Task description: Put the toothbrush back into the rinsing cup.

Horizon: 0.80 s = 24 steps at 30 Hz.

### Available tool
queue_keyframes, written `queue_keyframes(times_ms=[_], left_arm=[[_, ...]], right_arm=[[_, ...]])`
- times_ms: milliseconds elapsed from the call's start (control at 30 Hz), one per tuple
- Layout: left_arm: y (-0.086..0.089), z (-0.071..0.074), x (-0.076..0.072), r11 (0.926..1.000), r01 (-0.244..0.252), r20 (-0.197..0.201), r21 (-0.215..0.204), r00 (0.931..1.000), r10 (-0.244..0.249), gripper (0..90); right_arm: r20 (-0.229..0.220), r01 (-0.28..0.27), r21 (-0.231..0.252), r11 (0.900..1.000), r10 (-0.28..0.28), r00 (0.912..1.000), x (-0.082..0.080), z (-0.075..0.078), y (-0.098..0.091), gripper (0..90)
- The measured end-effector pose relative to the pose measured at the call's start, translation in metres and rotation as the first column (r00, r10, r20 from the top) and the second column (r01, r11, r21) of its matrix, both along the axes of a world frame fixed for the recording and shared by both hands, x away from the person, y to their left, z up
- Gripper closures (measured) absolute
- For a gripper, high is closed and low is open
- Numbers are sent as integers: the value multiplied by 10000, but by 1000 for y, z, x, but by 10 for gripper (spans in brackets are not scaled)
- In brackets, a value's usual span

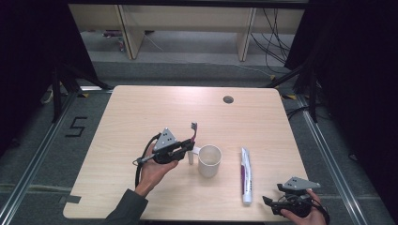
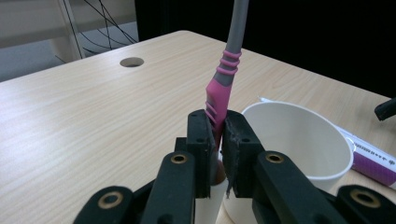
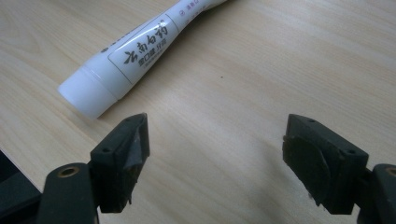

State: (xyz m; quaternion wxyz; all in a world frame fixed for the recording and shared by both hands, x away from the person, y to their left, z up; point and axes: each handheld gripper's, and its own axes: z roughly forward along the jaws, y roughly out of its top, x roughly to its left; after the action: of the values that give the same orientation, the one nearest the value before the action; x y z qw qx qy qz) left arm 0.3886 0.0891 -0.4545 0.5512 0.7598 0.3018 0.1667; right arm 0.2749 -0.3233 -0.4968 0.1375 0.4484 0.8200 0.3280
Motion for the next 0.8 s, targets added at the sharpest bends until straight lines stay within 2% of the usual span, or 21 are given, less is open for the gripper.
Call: queue_keyframes(times_ms=[167,200,333,400,433,500,700,800], left_arm=[[0,-2,0,9999,108,-85,-26,9999,-108,761],[0,-1,-1,10000,-56,-180,9,9998,57,734],[2,2,-3,9994,-343,-402,-108,9986,338,572],[3,3,-3,9989,-397,-455,-228,9982,387,451],[5,7,-4,9978,-595,-563,-300,9967,577,411],[7,10,-6,9972,-590,-575,-461,9968,563,397],[13,19,-15,9974,-614,-591,-376,9965,591,349],[16,20,-20,9982,-545,-733,-269,9959,524,337]], right_arm=[[7,-10,-3,10000,10,10000,0,0,0,236],[-3,-4,19,10000,4,10000,0,0,0,236],[177,-100,-124,9999,102,9998,1,0,-1,235],[169,-54,-58,10000,55,9998,1,0,-1,235],[125,-40,-71,10000,41,9999,0,0,-1,235],[2,-4,-6,10000,4,10000,0,0,0,235],[22,-35,-37,10000,35,10000,0,0,-1,234],[28,-28,-11,10000,28,10000,0,0,-1,234]])
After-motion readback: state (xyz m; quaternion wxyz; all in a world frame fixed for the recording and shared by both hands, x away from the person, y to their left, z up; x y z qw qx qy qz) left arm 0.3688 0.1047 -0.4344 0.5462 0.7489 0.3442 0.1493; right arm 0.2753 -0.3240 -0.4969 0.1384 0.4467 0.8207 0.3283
